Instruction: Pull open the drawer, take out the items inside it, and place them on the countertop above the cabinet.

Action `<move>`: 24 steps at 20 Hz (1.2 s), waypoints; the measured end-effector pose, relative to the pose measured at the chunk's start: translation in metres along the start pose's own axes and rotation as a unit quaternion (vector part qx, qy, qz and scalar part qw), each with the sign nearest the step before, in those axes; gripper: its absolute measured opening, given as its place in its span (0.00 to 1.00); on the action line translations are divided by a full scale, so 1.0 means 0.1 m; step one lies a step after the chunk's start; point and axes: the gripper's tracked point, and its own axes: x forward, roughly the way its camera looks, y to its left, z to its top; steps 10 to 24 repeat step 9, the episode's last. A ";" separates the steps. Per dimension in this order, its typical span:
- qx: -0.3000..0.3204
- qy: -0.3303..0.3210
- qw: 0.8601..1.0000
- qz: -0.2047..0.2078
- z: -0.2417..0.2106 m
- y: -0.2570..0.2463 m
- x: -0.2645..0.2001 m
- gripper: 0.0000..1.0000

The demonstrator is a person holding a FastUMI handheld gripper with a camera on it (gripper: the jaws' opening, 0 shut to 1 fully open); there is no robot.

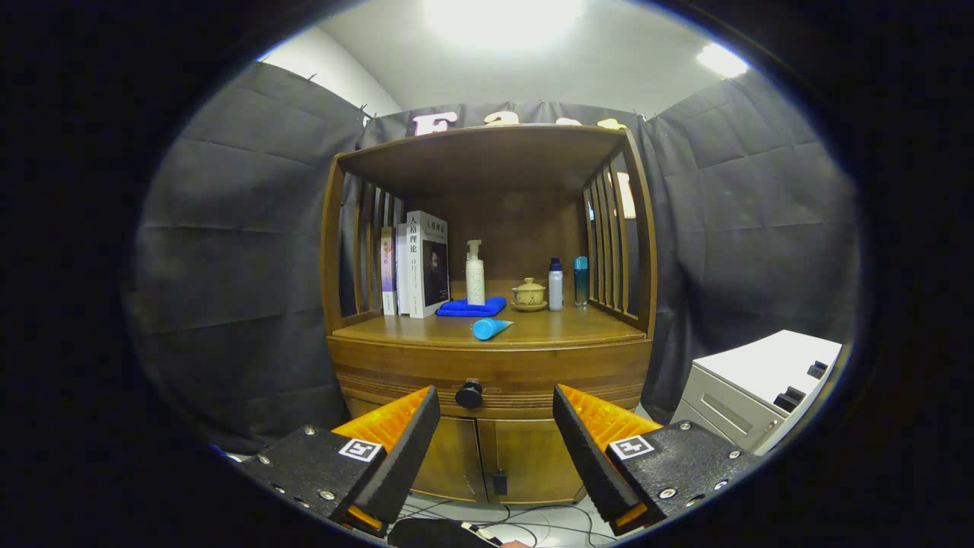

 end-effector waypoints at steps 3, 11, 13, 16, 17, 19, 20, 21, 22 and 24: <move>0.002 0.004 1.000 0.009 -0.04 0.07 0.00 0.93; 0.003 0.001 1.000 0.012 -0.01 0.08 0.00 0.93; 0.003 0.001 1.000 0.012 -0.01 0.08 0.00 0.93; 0.003 0.001 1.000 0.012 -0.01 0.08 0.00 0.93; 0.003 0.001 1.000 0.012 -0.01 0.08 0.00 0.93; 0.003 0.001 1.000 0.012 -0.01 0.08 0.00 0.93; 0.003 0.001 1.000 0.012 -0.01 0.08 0.00 0.93; 0.003 0.001 1.000 0.012 -0.01 0.08 0.00 0.93; 0.003 0.001 1.000 0.012 -0.01 0.08 0.00 0.93; 0.003 0.001 1.000 0.012 -0.01 0.08 0.00 0.93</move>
